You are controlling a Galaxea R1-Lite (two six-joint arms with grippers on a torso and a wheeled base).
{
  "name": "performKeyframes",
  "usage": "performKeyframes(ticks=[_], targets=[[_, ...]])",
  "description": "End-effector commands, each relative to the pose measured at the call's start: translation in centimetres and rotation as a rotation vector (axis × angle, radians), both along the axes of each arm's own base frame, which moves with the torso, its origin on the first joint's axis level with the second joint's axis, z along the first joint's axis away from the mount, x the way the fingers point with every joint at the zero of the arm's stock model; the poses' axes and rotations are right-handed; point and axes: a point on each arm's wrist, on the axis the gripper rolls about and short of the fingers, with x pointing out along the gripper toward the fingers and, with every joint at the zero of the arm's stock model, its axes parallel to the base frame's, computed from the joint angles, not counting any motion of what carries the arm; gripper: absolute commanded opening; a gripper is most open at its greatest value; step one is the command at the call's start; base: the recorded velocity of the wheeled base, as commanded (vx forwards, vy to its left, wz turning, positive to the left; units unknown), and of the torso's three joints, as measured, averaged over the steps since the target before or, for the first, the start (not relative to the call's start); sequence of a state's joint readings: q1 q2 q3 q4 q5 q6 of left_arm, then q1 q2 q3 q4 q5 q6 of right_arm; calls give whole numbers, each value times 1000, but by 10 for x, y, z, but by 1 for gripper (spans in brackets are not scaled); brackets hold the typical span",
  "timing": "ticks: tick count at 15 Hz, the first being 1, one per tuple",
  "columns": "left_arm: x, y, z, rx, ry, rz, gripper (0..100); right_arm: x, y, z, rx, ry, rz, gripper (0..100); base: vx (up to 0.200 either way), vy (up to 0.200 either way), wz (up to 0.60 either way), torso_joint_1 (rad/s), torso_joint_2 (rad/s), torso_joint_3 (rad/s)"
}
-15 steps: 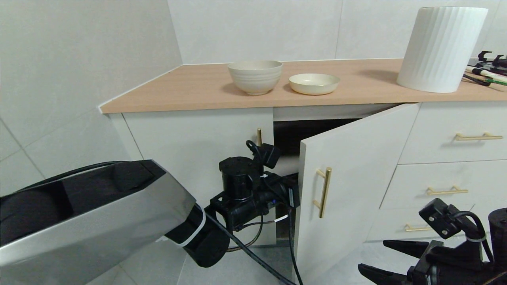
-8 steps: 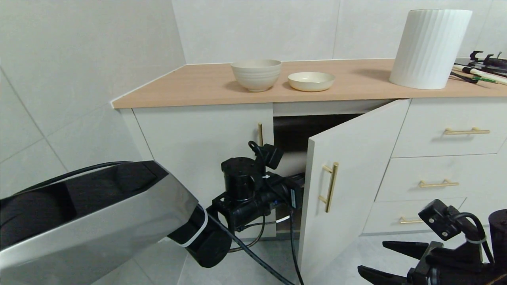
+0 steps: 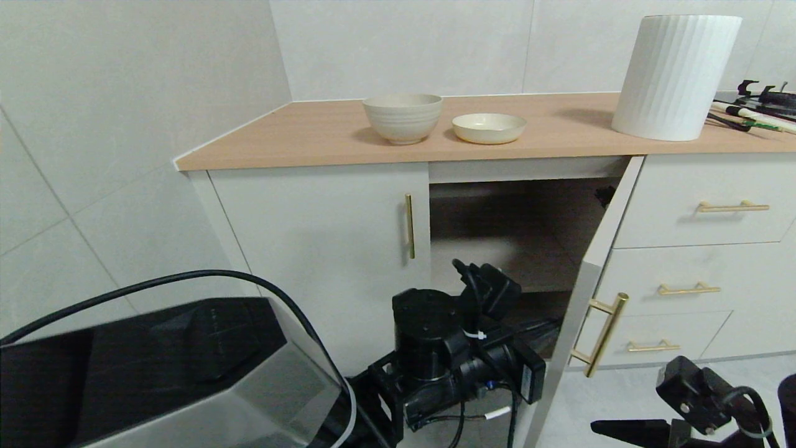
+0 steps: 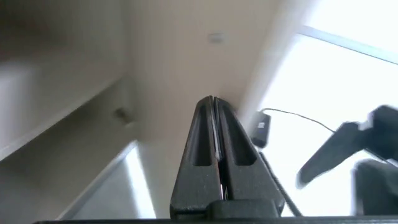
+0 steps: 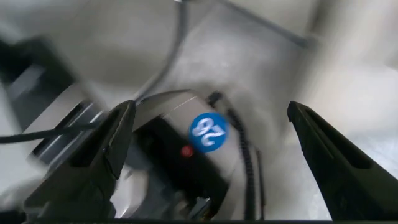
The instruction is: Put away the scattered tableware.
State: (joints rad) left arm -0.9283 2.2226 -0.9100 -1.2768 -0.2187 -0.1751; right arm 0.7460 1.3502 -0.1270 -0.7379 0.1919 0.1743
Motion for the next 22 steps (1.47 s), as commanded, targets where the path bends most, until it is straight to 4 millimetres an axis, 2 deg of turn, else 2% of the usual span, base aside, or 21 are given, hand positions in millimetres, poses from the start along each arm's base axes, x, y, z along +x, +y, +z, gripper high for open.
performKeyframes(ticks=[1, 6, 10, 12, 14, 15, 16, 17, 19, 20, 22], targets=[[-2, 5, 6, -6, -10, 6, 0, -18, -2, 4, 29, -30, 80, 100, 0, 0, 0, 0, 0, 0], [10, 8, 3, 10, 5, 36, 0, -33, -8, -7, -34, -64, 171, 100, 0, 0, 0, 0, 0, 0], [36, -19, -10, 82, 59, 62, 0, -34, -8, -6, -32, -69, 174, 100, 0, 0, 0, 0, 0, 0], [41, -28, -17, 82, 55, 57, 0, -34, -8, -6, -32, -69, 174, 100, 0, 0, 0, 0, 0, 0], [23, -40, -12, 62, 34, 11, 0, -34, -8, -6, -29, -67, 181, 100, 0, 0, 0, 0, 0, 0], [-11, -55, 2, 23, 3, -71, 0, -35, -8, -7, -22, -54, 209, 100, 0, 0, 0, 0, 0, 0], [-34, -63, 10, 15, -10, -125, 0, -36, -8, -8, -20, -47, 225, 100, 0, 0, 0, 0, 0, 0], [-44, -66, 13, 12, -17, -150, 0, -37, -9, -9, -25, -44, 228, 100, 0, 0, 0, 0, 0, 0], [-44, -62, 14, 17, -16, -145, 0, -37, -10, -8, -18, -51, 228, 100, 0, 0, 0, 0, 0, 0], [-27, -51, 13, 18, -13, -96, 0, -38, -11, -7, -13, -56, 227, 100, 0, 0, 0, 0, 0, 0], [-14, -34, 23, 6, -22, -41, 0, -38, -11, -6, -7, -63, 226, 100, 0, 0, 0, 0, 0, 0]])
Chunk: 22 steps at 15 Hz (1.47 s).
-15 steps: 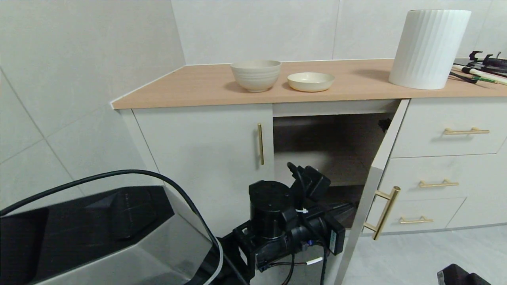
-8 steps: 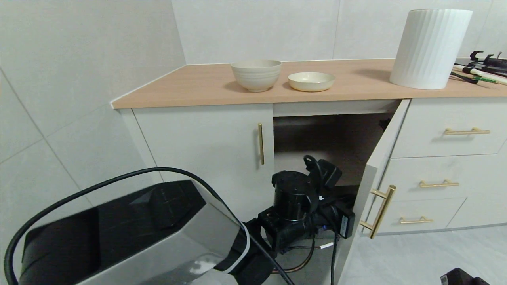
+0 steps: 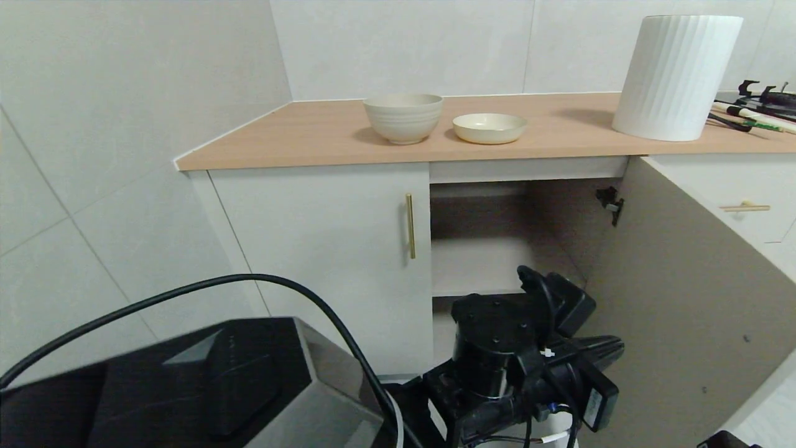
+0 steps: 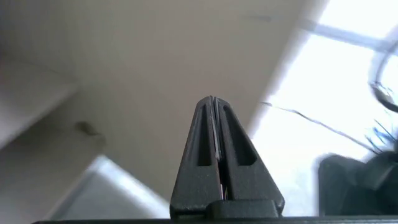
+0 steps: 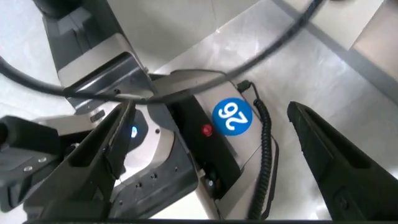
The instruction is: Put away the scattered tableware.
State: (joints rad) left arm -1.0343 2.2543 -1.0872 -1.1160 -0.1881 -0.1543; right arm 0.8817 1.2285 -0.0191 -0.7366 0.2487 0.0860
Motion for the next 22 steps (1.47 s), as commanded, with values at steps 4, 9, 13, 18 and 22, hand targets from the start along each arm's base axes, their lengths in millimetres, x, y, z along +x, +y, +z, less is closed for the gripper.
performKeyframes(ticks=[4, 9, 13, 18, 22], targets=[[20, 82, 42, 11, 8, 167, 0, 10, 7, 15, 45, -41, -49, 100, 0, 0, 0, 0, 0, 0], [1, 201, 88, 76, 65, 395, 0, 60, 18, 42, 57, -138, -336, 100, 0, 0, 0, 0, 0, 0], [-22, 263, 120, 101, 105, 553, 0, 105, 37, 76, 64, -176, -445, 100, 0, 0, 0, 0, 0, 0], [-18, 295, 117, 116, 151, 697, 0, 150, 47, 113, 79, -99, -545, 100, 0, 0, 0, 0, 0, 0], [-8, 292, 113, 128, 163, 695, 100, 152, 44, 116, 93, -54, -588, 100, 0, 0, 0, 0, 0, 0]])
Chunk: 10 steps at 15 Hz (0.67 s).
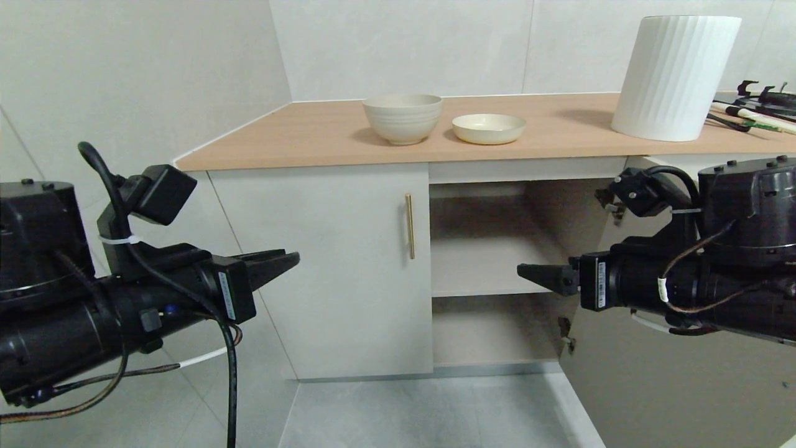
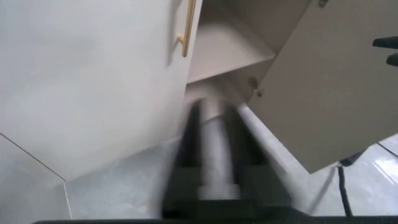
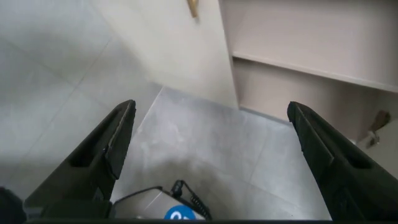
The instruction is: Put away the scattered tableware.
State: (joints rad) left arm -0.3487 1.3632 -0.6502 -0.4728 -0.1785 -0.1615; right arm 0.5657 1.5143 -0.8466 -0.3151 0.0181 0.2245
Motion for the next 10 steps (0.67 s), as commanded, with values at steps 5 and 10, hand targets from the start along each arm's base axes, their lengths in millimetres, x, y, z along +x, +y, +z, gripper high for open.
performKeyframes(ticks=[5, 10], targets=[[3, 0, 1, -2, -8, 4, 100, -3, -3, 8, 10, -25, -20, 100, 0, 0, 0, 0, 0, 0], [2, 0, 4, 0, -22, 26, 100, -13, -9, 16, -6, 0, -16, 100, 40, 0, 0, 1, 0, 0]])
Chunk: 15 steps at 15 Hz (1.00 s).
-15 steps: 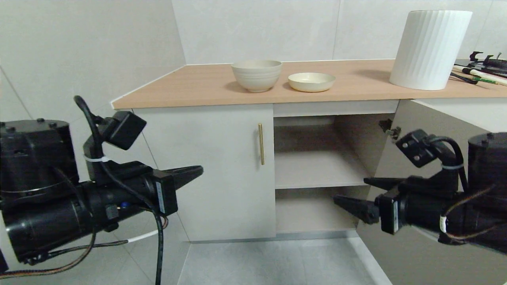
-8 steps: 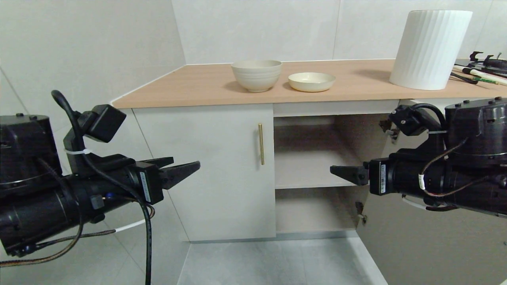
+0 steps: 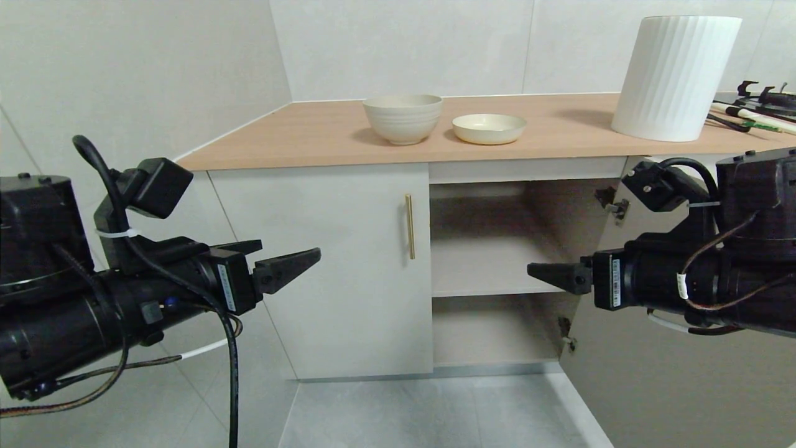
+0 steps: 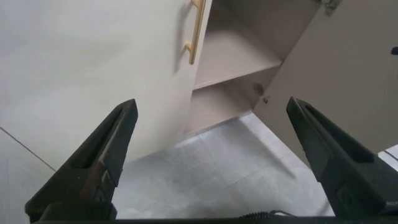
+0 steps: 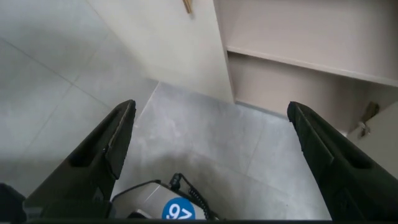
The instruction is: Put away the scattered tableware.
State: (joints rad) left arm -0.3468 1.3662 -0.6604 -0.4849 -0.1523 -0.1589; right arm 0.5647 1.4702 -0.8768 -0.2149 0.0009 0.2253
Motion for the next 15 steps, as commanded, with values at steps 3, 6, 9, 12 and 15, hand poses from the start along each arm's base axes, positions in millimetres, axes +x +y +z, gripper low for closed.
performKeyframes(ticks=[3, 6, 9, 12, 15], targets=[[0, 0, 0, -1, 0, -1, 100, -5, -3, 4, 3, -7, 4, 100, 200, 0, 0, -1, 4, 2], [1, 0, 0, -1, 0, -1, 100, -7, -3, 3, 5, -2, 15, 100, 200, 0, 0, 7, 2, 2], [1, 0, 0, -1, 2, -2, 100, -8, -4, -1, -5, 5, 16, 100, 200, 0, 0, -1, 1, 4], [1, 0, 0, -2, 3, -2, 100, -9, -4, -1, -5, 6, 16, 100, 200, 0, 0, -7, 6, 5], [-1, 0, 3, -7, -8, 0, 100, -9, -4, -3, -11, 8, 15, 100, 67, 0, 0, -1, 1, 1]])
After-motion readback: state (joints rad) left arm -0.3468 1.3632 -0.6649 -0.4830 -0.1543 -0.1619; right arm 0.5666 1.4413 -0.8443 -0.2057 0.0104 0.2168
